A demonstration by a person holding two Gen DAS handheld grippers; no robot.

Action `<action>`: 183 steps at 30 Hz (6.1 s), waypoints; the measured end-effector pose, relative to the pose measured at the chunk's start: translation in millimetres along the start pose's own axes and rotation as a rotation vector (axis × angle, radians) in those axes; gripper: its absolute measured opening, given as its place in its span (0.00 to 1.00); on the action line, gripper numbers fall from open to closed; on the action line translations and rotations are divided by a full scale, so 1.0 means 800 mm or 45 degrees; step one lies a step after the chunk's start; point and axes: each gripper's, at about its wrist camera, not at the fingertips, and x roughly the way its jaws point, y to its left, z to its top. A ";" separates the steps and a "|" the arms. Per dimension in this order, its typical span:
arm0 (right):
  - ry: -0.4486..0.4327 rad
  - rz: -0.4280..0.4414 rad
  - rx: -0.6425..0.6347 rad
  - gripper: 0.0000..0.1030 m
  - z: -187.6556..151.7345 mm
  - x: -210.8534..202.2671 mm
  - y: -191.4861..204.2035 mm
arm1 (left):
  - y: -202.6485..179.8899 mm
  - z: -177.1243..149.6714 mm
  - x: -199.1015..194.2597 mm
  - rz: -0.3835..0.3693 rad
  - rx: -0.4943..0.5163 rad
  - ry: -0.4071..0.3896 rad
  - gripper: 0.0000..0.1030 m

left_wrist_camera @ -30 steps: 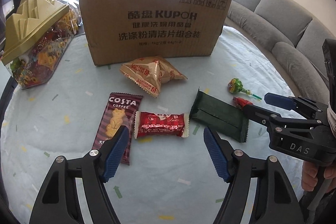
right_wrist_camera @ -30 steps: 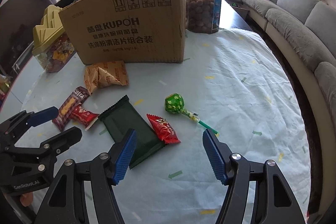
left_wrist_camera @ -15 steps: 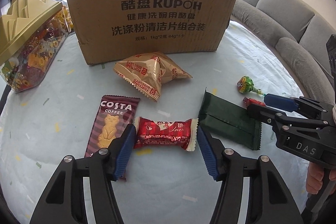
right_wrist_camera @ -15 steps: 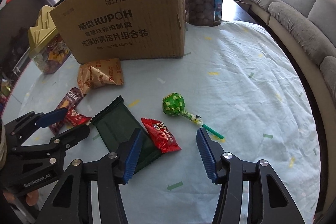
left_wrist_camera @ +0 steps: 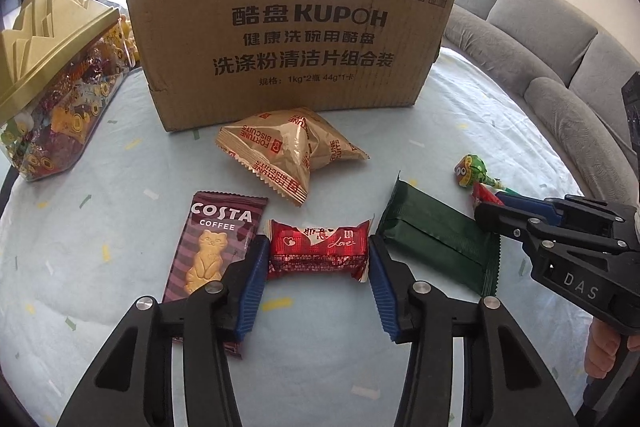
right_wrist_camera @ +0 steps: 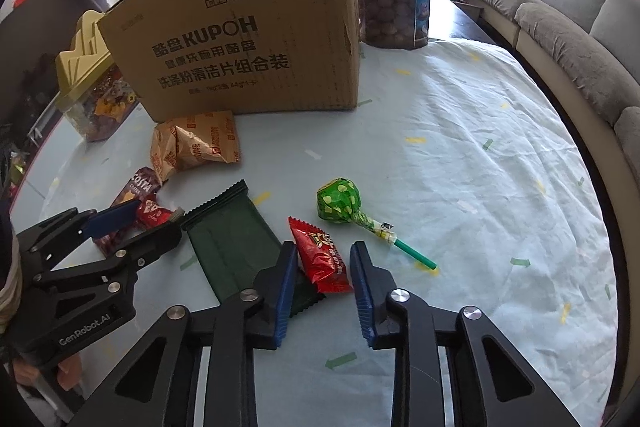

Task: Organize snacks
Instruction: 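Grasp the red wrapped candy with the left tool while the right grasps the small red candy, then carry both candies into the cardboard box and open both tools, then move both tools back toward the COSTA biscuit and dark green packet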

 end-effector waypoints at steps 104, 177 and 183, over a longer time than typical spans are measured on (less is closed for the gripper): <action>-0.321 0.039 -0.188 0.58 0.197 -0.103 0.066 | 0.051 0.180 -0.160 0.279 -0.019 -0.369 0.81; 0.199 -0.025 -0.276 0.63 0.022 0.027 0.072 | 0.074 0.008 0.005 0.195 -0.088 0.193 0.83; 0.176 -0.034 -0.256 0.59 0.024 0.028 0.074 | 0.078 0.011 0.004 0.185 -0.125 0.161 0.59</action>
